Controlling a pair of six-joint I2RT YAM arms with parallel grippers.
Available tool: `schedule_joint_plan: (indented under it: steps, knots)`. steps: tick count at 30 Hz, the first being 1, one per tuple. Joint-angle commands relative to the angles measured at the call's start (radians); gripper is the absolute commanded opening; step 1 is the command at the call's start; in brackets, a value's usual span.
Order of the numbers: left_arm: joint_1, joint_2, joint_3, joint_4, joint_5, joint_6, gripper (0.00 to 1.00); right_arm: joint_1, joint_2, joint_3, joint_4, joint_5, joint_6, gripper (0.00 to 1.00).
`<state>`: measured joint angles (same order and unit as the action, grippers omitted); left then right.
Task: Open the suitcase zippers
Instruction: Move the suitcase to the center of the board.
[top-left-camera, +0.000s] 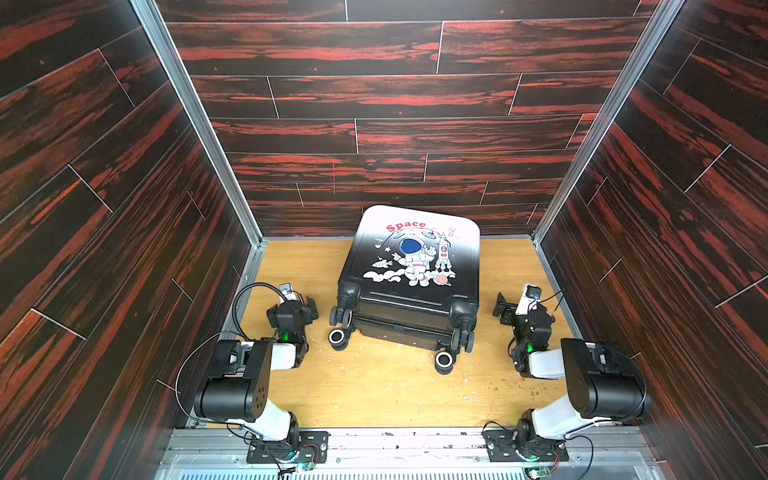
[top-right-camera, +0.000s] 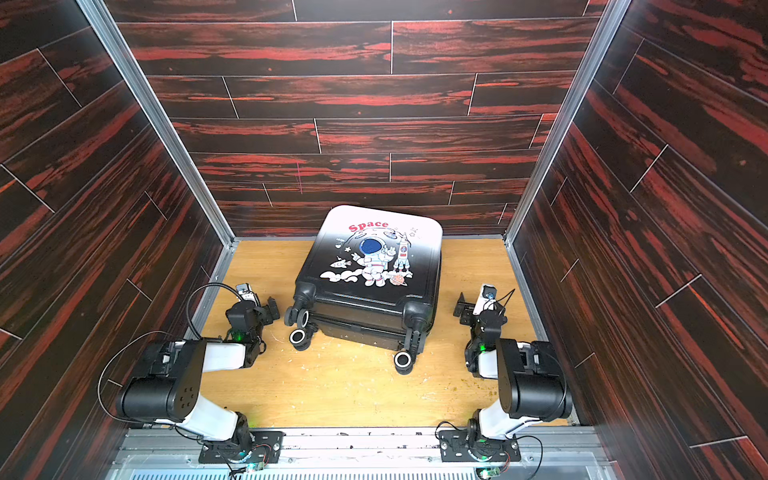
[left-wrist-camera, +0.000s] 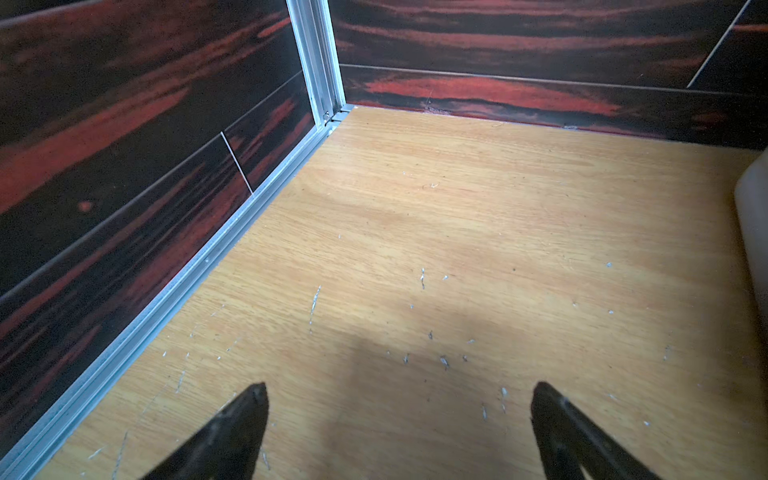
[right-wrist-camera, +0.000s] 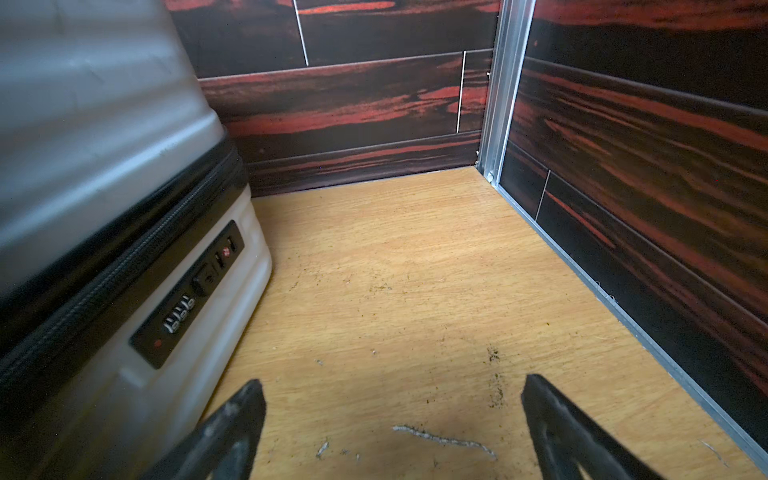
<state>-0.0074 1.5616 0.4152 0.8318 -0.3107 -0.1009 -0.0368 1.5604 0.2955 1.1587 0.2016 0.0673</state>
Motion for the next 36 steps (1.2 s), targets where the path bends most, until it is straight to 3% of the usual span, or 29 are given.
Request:
schedule_joint_plan:
  steps: [1, 5, 8, 12, 15, 17, 20, 22, 23, 25, 27, 28, 30, 33, 36]
  knots:
    - [-0.005, -0.023, -0.004, 0.015, -0.020, 0.011, 1.00, -0.004, 0.000, 0.003, -0.001, -0.001, -0.001, 0.98]
    - [-0.006, -0.026, -0.009, 0.020, -0.023, 0.013, 1.00, -0.002, -0.002, -0.003, 0.010, 0.001, -0.004, 0.98]
    - [-0.033, -0.064, -0.020, 0.034, -0.115, 0.014, 1.00, 0.037, -0.061, -0.011, -0.012, 0.059, -0.036, 0.99]
    - [-0.047, -0.261, 0.087, -0.275, -0.157, 0.023, 1.00, 0.091, -0.313, 0.071, -0.286, 0.160, -0.049, 0.98]
    - [-0.068, -0.400, 0.146, -0.347, -0.061, 0.060, 1.00, 0.145, -0.507, 0.149, -0.450, 0.157, -0.028, 0.98]
    - [-0.105, -0.478, 0.214, -0.431, -0.086, 0.012, 1.00, 0.210, -0.596, 0.253, -0.608, 0.155, -0.043, 0.98]
    - [-0.147, -0.572, 0.374, -0.699, -0.019, -0.104, 1.00, 0.357, -0.657, 0.440, -0.842, 0.153, -0.086, 0.98]
    - [-0.207, -0.603, 0.451, -0.827, -0.016, -0.125, 1.00, 0.446, -0.649, 0.589, -1.030, 0.234, -0.016, 0.98]
    - [-0.246, -0.609, 0.500, -0.907, -0.045, -0.155, 1.00, 0.465, -0.624, 0.697, -1.186, 0.251, 0.095, 0.98]
    - [-0.273, -0.591, 0.610, -1.109, 0.022, -0.218, 1.00, 0.443, -0.564, 0.904, -1.528, 0.221, 0.387, 0.99]
    - [-0.272, -0.547, 0.726, -1.340, -0.003, -0.366, 1.00, 0.377, -0.505, 1.030, -1.723, 0.016, 0.494, 0.98]
    - [-0.269, -0.534, 0.739, -1.378, -0.018, -0.450, 1.00, 0.342, -0.489, 1.048, -1.745, -0.091, 0.504, 0.98]
    - [-0.259, -0.520, 0.726, -1.351, 0.148, -0.480, 1.00, 0.332, -0.462, 1.084, -1.829, -0.166, 0.565, 0.98]
    - [-0.272, -0.471, 0.733, -1.397, 0.414, -0.517, 1.00, 0.351, -0.460, 1.064, -1.895, -0.230, 0.555, 0.98]
    - [-0.329, -0.464, 0.680, -1.382, 0.496, -0.535, 1.00, 0.354, -0.469, 0.995, -1.911, -0.332, 0.530, 0.99]
